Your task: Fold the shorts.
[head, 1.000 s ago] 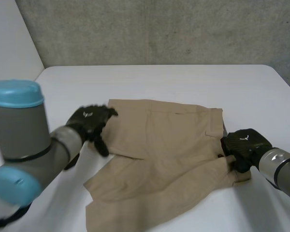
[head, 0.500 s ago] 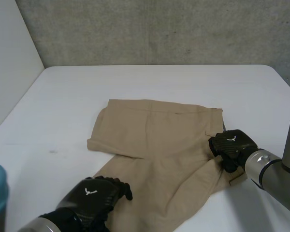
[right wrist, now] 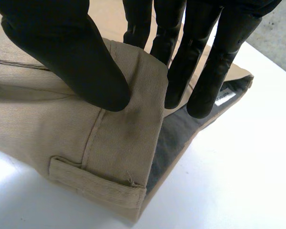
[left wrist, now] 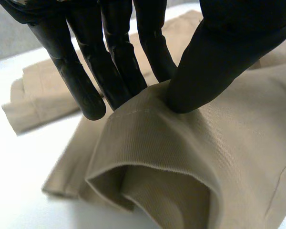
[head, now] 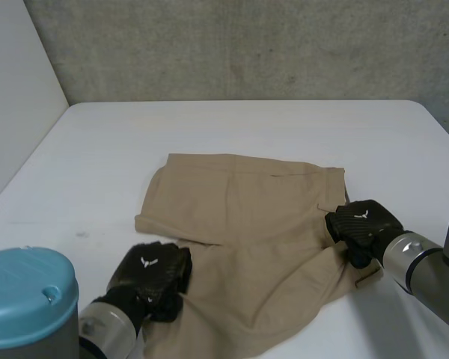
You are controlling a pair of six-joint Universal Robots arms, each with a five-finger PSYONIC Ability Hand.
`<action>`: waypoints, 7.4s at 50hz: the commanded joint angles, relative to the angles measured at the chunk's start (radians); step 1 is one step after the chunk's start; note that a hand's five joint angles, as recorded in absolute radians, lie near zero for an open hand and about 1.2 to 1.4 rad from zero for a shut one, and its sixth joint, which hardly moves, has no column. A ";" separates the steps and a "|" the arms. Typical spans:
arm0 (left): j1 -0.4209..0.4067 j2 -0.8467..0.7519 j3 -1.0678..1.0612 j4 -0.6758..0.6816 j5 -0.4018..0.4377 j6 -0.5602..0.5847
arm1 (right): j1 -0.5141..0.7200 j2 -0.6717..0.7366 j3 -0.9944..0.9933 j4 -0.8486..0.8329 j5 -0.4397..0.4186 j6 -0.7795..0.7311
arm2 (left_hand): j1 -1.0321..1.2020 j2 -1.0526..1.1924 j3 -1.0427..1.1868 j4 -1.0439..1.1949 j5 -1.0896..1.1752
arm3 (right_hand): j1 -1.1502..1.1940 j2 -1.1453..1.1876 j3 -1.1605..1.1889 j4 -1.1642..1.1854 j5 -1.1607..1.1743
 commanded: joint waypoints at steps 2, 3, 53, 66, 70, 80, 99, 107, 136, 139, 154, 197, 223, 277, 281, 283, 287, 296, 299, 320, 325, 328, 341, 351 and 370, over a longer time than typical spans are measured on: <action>0.058 0.013 0.088 -0.021 0.012 0.005 | -0.010 -0.049 -0.020 0.074 0.003 -0.086 | 0.254 0.203 0.213 0.198 0.254 | 0.452 0.220 0.211 0.205 0.227; 0.087 0.005 0.111 -0.022 0.028 0.018 | -0.010 -0.049 -0.025 0.075 0.001 -0.091 | 0.254 0.203 0.213 0.198 0.254 | 0.452 0.220 0.211 0.205 0.227; 0.233 -0.402 0.578 0.090 0.169 0.212 | 0.079 0.275 -0.412 -0.210 0.164 0.026 | -0.512 -0.563 -0.553 -0.568 -0.512 | 0.452 0.220 0.211 0.205 0.227; 0.219 -0.372 0.485 -0.013 0.164 0.209 | 0.082 0.273 -0.396 -0.209 0.168 0.023 | -0.459 -0.510 -0.500 -0.515 -0.459 | 0.452 0.220 0.211 0.205 0.227; 0.207 -0.363 0.464 -0.025 0.161 0.209 | 0.082 0.273 -0.390 -0.210 0.167 0.021 | -0.459 -0.510 -0.500 -0.515 -0.459 | 0.452 0.220 0.211 0.205 0.227; 0.219 -0.400 0.475 0.093 0.164 0.212 | 0.085 0.272 -0.376 -0.209 0.167 0.021 | -0.251 -0.302 -0.292 -0.307 -0.250 | 0.452 0.220 0.211 0.205 0.227; 0.221 -0.454 0.524 0.162 0.166 0.218 | 0.083 0.266 -0.356 -0.209 0.165 0.019 | -0.148 -0.199 -0.189 -0.204 -0.148 | 0.452 0.220 0.211 0.205 0.227; 0.222 -0.483 0.545 0.160 0.166 0.222 | 0.085 0.270 -0.360 -0.207 0.164 0.016 | 0.254 0.203 0.213 0.198 0.254 | 0.452 0.220 0.211 0.205 0.227; 0.232 0.235 0.465 -0.196 0.172 0.173 | 0.056 -0.251 -0.295 0.280 0.029 -0.043 | 0.254 0.203 0.213 0.198 0.254 | 0.452 0.220 0.211 0.205 0.227; 0.226 0.327 0.452 -0.229 0.177 0.150 | 0.044 -0.309 -0.291 0.317 0.024 -0.045 | 0.254 0.203 0.213 0.198 0.254 | 0.452 0.220 0.211 0.205 0.227; 0.209 0.675 0.330 -0.389 0.241 0.129 | -0.081 -0.616 -0.275 0.563 -0.074 -0.132 | 0.254 0.203 0.213 0.198 0.254 | 0.452 0.220 0.211 0.205 0.227; 0.230 -0.688 0.913 0.071 0.242 0.362 | -0.064 0.304 -0.435 0.059 0.111 -0.168 | 0.254 0.203 0.213 0.198 0.254 | 0.452 0.220 0.211 0.205 0.227; 0.189 -0.241 0.463 0.177 0.230 0.354 | -0.039 -0.113 -0.122 0.001 0.090 0.052 | -0.941 -0.992 -0.982 -0.997 -0.940 | -0.770 -1.002 -1.011 -1.017 -0.994; 0.261 -0.055 0.060 0.163 0.101 0.235 | -0.320 -0.217 0.038 0.117 -0.036 -0.349 | -0.958 -1.009 -0.999 -1.014 -0.958 | 0.452 0.220 0.211 0.205 0.227; 0.273 -0.055 0.057 0.163 0.103 0.235 | -0.199 -0.234 -0.057 0.138 -0.031 -0.338 | -0.958 -1.009 -0.999 -1.014 -0.958 | 0.452 0.220 0.211 0.205 0.227; 0.275 -0.055 0.057 0.163 0.104 0.235 | -0.148 -0.231 -0.097 0.144 -0.027 -0.338 | -0.958 -1.009 -0.999 -1.014 -0.958 | 0.452 0.220 0.211 0.205 0.227; 0.273 -0.052 0.060 0.165 0.104 0.235 | 0.025 -0.202 -0.203 0.146 -0.002 -0.332 | -0.961 -1.012 -1.002 -1.017 -0.961 | 0.452 0.220 0.211 0.205 0.227; 0.267 -0.018 0.062 0.165 0.101 0.235 | 0.473 0.066 -0.393 0.132 -0.006 -0.336 | -0.967 -1.018 -1.008 -1.023 -0.966 | 0.452 0.220 0.211 0.205 0.227; 0.270 -0.010 0.064 0.166 0.100 0.235 | 0.531 0.157 -0.404 0.114 -0.065 -0.330 | -0.967 -1.018 -1.008 -1.023 -0.966 | 0.334 0.101 0.092 0.087 0.109; 0.275 -0.016 0.255 0.176 0.101 0.210 | 0.259 -0.058 -0.370 -0.002 -0.155 0.312 | -0.950 -1.001 -0.991 -1.006 -0.949 | -0.770 -1.002 -1.011 -1.017 -0.994; 0.155 -0.108 0.339 0.171 0.097 0.112 | 0.226 -0.058 -0.360 0.012 -0.094 0.357 | -0.944 -0.995 -0.985 -1.000 -0.943 | -0.770 -1.002 -1.011 -1.017 -0.994; 0.091 -0.170 0.387 0.156 0.094 0.071 | 0.231 -0.012 -0.366 0.040 -0.045 0.355 | -0.941 -0.992 -0.982 -0.997 -0.940 | -0.770 -1.002 -1.011 -1.017 -0.994; -0.052 -0.377 0.427 0.030 -0.128 -0.012 | 0.232 0.206 -0.367 0.106 -0.025 0.346 | -0.952 -1.003 -0.993 -1.009 -0.952 | -0.770 -1.002 -1.011 -1.017 -0.994; -0.061 -0.389 0.347 0.027 -0.158 -0.008 | 0.223 0.238 -0.268 0.058 0.032 0.166 | -0.950 -1.001 -0.991 -1.006 -0.949 | -0.770 -1.002 -1.011 -1.017 -0.994; 0.049 -0.040 0.525 -0.053 -0.140 0.006 | 0.223 -0.070 -0.387 -0.061 0.237 0.269 | -0.932 -0.983 -0.973 -0.988 -0.931 | -0.770 -1.002 -1.011 -1.017 -0.994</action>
